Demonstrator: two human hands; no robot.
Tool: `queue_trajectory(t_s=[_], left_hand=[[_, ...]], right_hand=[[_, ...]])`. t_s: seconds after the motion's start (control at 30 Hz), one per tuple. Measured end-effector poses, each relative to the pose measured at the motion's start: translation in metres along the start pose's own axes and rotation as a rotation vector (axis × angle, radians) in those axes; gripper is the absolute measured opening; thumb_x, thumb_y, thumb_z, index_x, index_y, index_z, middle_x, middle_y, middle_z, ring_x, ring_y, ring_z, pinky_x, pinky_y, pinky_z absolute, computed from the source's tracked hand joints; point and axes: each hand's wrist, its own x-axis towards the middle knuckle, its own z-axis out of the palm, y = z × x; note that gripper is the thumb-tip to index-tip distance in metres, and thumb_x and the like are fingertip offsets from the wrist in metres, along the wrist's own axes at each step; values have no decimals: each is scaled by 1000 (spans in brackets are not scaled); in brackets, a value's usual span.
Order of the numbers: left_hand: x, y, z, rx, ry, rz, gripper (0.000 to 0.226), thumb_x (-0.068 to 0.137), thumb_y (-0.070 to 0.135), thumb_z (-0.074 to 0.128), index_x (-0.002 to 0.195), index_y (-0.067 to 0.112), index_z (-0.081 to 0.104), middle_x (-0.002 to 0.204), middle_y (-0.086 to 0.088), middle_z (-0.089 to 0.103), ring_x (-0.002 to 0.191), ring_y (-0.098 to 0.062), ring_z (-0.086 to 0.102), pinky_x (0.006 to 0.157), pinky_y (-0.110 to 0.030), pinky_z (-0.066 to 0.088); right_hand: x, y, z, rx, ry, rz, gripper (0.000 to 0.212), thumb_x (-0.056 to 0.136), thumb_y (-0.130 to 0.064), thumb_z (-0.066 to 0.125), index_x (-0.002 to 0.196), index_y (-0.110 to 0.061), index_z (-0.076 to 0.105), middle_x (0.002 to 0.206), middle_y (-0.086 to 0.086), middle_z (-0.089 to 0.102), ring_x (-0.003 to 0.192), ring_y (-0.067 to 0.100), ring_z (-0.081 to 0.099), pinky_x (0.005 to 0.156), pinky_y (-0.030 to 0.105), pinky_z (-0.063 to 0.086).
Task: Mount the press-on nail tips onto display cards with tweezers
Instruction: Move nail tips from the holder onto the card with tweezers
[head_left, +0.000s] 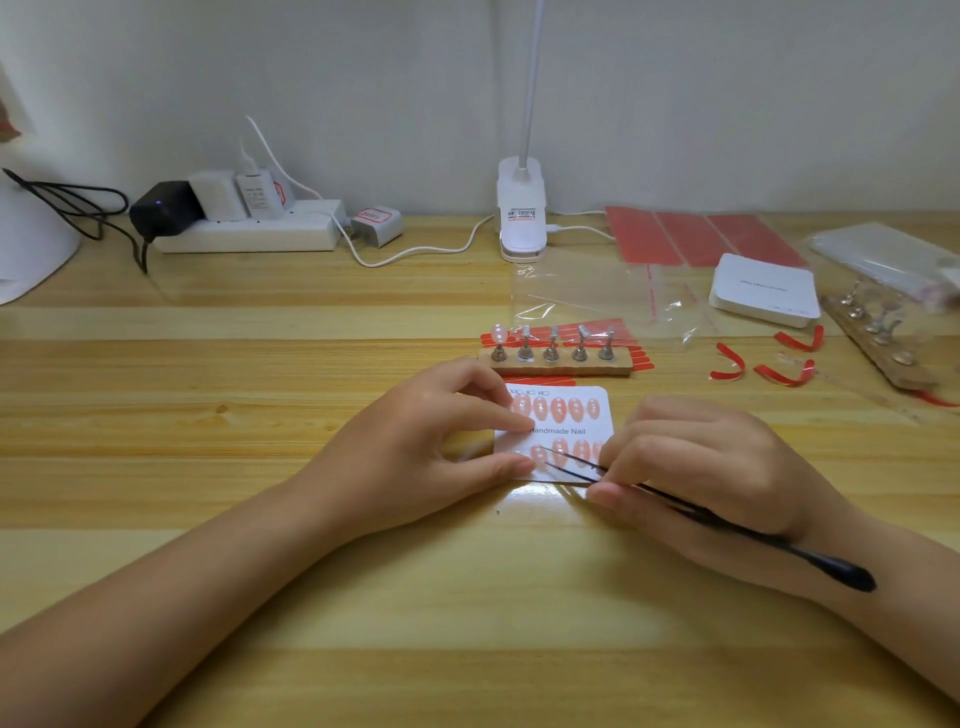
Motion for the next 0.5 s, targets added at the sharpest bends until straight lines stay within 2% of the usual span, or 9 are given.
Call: queue_trajectory(t_s=[0.1, 0.2, 0.27, 0.33, 0.4, 0.5], left_hand=[[0, 0, 0, -2, 1, 6, 33, 75, 40, 65, 101, 23, 72, 99, 9, 59, 92, -3, 55, 80, -29, 46], [0, 0, 0, 5, -4, 12, 32, 75, 40, 65, 102, 23, 72, 99, 9, 58, 92, -3, 56, 80, -29, 46], [0, 0, 0, 7, -6, 18, 33, 76, 39, 64, 102, 22, 72, 100, 8, 59, 93, -4, 56, 80, -28, 46], [0, 0, 0, 11, -10, 33, 33, 77, 38, 64, 103, 20, 72, 101, 7, 59, 94, -5, 56, 81, -29, 46], [0, 0, 0, 15, -12, 46, 34, 77, 37, 65, 105, 18, 71, 103, 6, 60, 96, -7, 57, 83, -30, 46], [0, -1, -1, 5, -10, 65, 36, 76, 33, 66, 106, 13, 69, 105, 5, 60, 97, -4, 56, 84, -23, 45]], right_hand=[[-2, -3, -3, -19, 48, 14, 31, 86, -16, 60, 59, 0, 62, 57, 11, 58, 49, 30, 50, 44, 36, 40], [0, -10, -6, 63, 194, 131, 42, 94, -29, 50, 64, -4, 64, 57, 7, 61, 49, 20, 54, 45, 33, 44], [3, -13, -7, 209, 323, 304, 48, 96, -48, 34, 80, -13, 63, 64, -1, 65, 50, 5, 58, 47, 23, 47], [4, -12, -8, 299, 376, 527, 50, 93, -59, 28, 80, -23, 61, 64, -8, 67, 47, 4, 59, 48, 16, 45], [3, -7, -7, 198, 330, 667, 44, 95, -52, 37, 71, -23, 60, 61, -7, 65, 50, 4, 59, 52, 19, 44], [4, -4, -3, 96, 184, 746, 20, 86, -40, 58, 77, -22, 54, 66, -5, 61, 60, 6, 57, 55, 19, 41]])
